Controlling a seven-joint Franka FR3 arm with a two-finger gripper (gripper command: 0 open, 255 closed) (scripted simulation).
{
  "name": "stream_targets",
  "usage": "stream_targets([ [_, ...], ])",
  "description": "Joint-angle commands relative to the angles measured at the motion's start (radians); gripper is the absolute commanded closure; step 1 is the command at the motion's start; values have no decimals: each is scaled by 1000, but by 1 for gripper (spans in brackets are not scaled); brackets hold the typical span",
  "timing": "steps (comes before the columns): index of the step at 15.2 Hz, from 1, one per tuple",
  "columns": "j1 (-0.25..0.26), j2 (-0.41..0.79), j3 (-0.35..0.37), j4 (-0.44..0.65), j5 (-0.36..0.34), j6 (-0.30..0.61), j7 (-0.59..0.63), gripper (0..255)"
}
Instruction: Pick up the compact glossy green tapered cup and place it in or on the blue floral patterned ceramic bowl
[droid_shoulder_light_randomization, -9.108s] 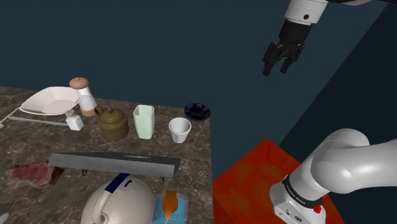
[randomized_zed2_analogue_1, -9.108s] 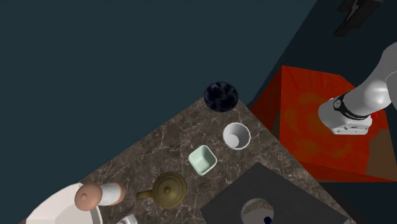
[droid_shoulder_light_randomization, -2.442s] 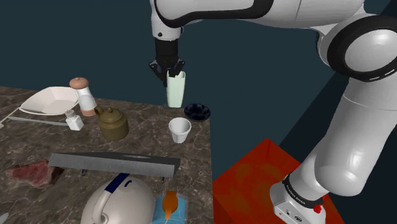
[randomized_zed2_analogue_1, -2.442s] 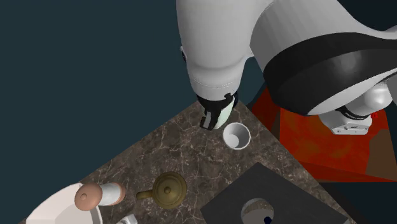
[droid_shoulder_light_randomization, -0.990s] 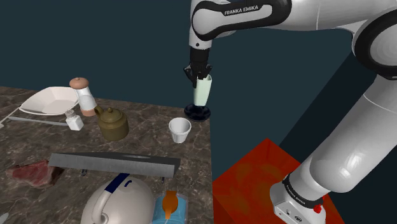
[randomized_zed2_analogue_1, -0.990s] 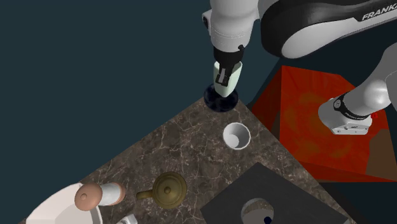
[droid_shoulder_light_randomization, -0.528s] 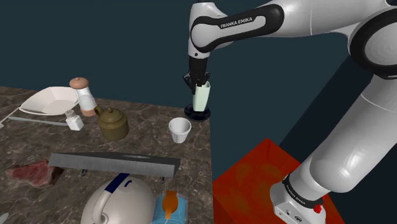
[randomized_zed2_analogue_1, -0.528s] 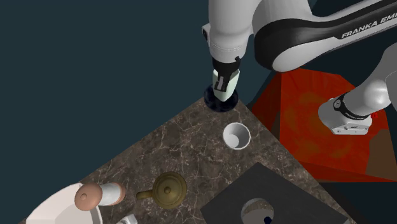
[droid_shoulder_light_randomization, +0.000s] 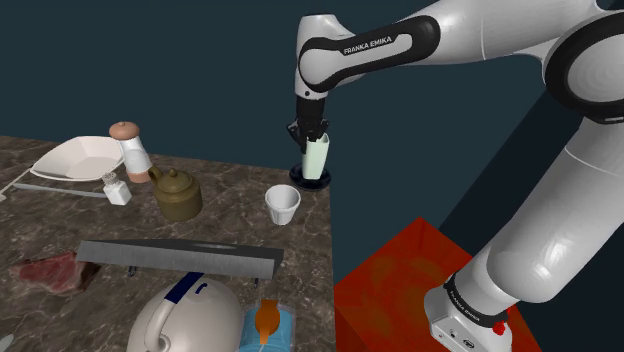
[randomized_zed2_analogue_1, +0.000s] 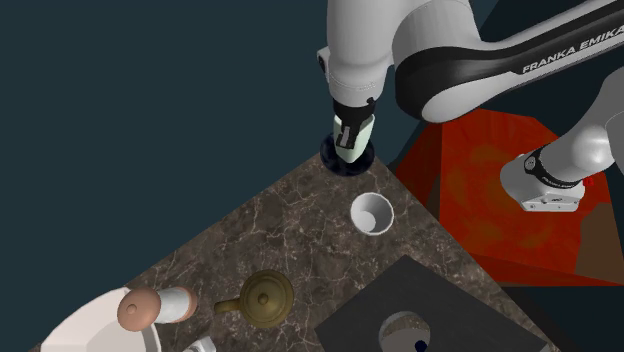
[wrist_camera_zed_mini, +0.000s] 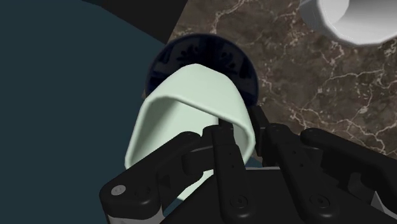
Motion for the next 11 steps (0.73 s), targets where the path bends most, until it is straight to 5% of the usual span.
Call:
stream_targets([
  [1,0,0,0,0,0,0,0,255],
  [3,0,0,0,0,0,0,0,255],
  [4,0,0,0,0,0,0,0,0],
  [9,0,0,0,0,0,0,0,0],
  [11,-1,-13,0,52,3,-65,-2,0],
])
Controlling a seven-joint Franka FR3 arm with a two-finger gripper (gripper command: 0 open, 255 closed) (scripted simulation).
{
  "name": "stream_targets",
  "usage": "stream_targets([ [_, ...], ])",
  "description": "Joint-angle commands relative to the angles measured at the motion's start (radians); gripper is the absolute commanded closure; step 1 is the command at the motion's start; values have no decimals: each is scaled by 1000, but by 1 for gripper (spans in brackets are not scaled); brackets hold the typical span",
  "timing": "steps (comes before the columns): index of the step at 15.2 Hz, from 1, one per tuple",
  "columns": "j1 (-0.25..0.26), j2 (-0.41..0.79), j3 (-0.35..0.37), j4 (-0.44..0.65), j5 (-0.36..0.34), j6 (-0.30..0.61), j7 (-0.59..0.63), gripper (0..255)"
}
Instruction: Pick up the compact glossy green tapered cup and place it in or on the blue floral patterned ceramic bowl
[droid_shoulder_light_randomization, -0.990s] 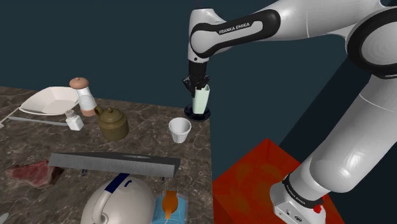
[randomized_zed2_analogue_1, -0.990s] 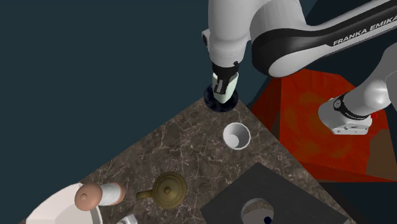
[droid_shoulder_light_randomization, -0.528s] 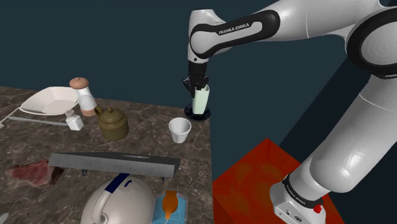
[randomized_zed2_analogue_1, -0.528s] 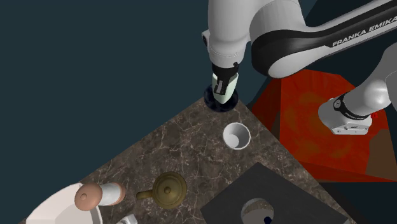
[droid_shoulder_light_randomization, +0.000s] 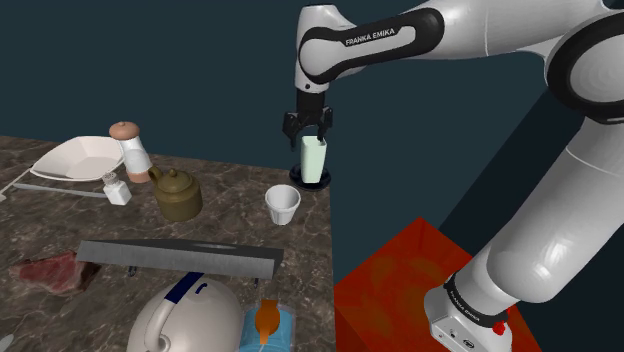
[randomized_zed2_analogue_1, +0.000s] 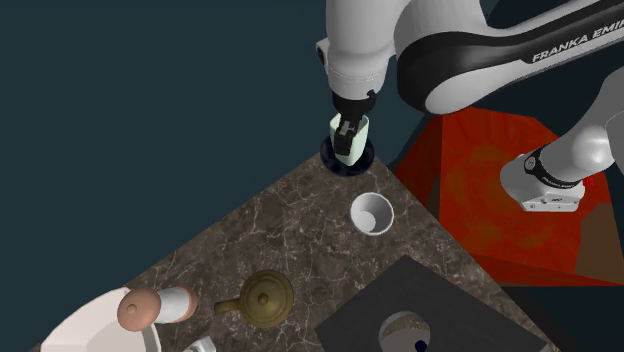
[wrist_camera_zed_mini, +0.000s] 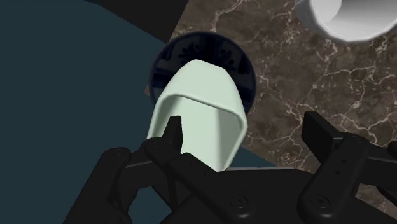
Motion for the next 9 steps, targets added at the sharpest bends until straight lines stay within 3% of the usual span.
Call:
stream_targets([
  [1,-1,-11,0,45,3,-57,-1,0],
  [9,-1,-14,0,69,3,-83,-2,0],
])
